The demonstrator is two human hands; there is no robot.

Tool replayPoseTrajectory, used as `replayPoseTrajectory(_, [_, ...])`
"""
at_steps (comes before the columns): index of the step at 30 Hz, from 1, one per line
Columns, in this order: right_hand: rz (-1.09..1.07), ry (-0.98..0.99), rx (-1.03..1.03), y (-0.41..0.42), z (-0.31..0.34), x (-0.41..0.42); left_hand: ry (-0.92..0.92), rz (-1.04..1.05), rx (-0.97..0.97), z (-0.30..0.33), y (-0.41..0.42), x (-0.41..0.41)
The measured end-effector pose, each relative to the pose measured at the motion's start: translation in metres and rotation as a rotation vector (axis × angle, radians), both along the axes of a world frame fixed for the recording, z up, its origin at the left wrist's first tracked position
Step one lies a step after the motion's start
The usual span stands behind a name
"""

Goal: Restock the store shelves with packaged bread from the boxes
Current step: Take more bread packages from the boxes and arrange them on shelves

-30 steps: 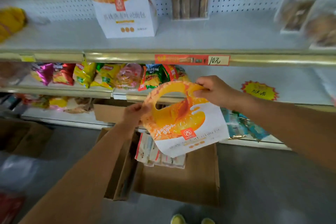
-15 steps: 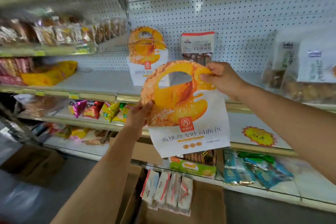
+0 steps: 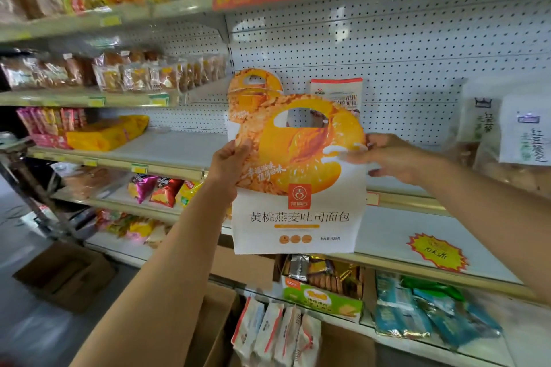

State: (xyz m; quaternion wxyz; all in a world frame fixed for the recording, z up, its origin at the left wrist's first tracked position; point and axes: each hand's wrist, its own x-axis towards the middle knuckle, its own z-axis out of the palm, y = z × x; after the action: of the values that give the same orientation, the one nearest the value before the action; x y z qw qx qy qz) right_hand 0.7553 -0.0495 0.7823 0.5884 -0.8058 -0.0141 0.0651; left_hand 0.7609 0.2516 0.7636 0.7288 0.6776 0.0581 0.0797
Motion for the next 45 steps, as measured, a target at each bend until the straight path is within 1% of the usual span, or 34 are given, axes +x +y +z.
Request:
replayPoseTrajectory(1, [0.008,0.073,-0.026,-0.001,-0.011,0.001,0.010,-0.002,-0.003,-0.001,0.000,0.001])
replayPoseTrajectory(2, [-0.001,0.114,-0.008,-0.001,-0.022,0.003,0.017,-0.009,-0.004,-0.001,0.000,0.002])
replayPoseTrajectory(4, [-0.076,0.125,0.103,0.005,-0.037,0.007,0.024,-0.028,0.011,-0.004,-0.002,0.007])
replayPoseTrajectory(6, [-0.165,0.104,0.141,0.010,-0.043,0.013,0.032,-0.050,0.020,-0.008,-0.002,0.015])
replayPoseTrajectory(10, [-0.213,0.055,0.046,0.017,-0.042,0.033,0.130,-0.067,-0.018,-0.022,0.007,0.035])
replayPoseTrajectory(14, [-0.158,-0.037,-0.127,0.035,-0.033,0.061,0.232,-0.114,-0.084,-0.043,0.031,0.064])
replayPoseTrajectory(17, [-0.153,-0.063,-0.169,0.059,-0.028,0.087,0.257,-0.133,-0.101,-0.047,0.056,0.096])
replayPoseTrajectory(21, [-0.172,-0.090,-0.167,0.099,-0.025,0.126,0.229,-0.141,-0.048,-0.035,0.096,0.151])
replayPoseTrajectory(26, [-0.252,-0.161,-0.146,0.151,-0.020,0.183,0.190,-0.164,0.091,-0.011,0.145,0.228])
replayPoseTrajectory(30, [-0.312,-0.238,-0.171,0.188,-0.017,0.233,0.158,-0.127,0.155,0.006,0.179,0.288])
replayPoseTrajectory(32, [-0.368,-0.268,-0.204,0.205,-0.018,0.255,0.152,-0.102,0.145,0.008,0.190,0.311])
replayPoseTrajectory(36, [-0.387,-0.265,-0.158,0.231,-0.031,0.289,0.165,-0.067,0.081,-0.004,0.206,0.347])
replayPoseTrajectory(40, [-0.463,-0.264,-0.244,0.237,-0.045,0.306,0.117,-0.120,0.054,-0.019,0.211,0.365])
replayPoseTrajectory(43, [-0.451,-0.267,-0.236,0.238,-0.054,0.314,0.101,-0.128,0.049,-0.028,0.211,0.373])
replayPoseTrajectory(45, [-0.439,-0.257,-0.209,0.238,-0.057,0.319,0.093,-0.123,0.010,-0.033,0.212,0.378])
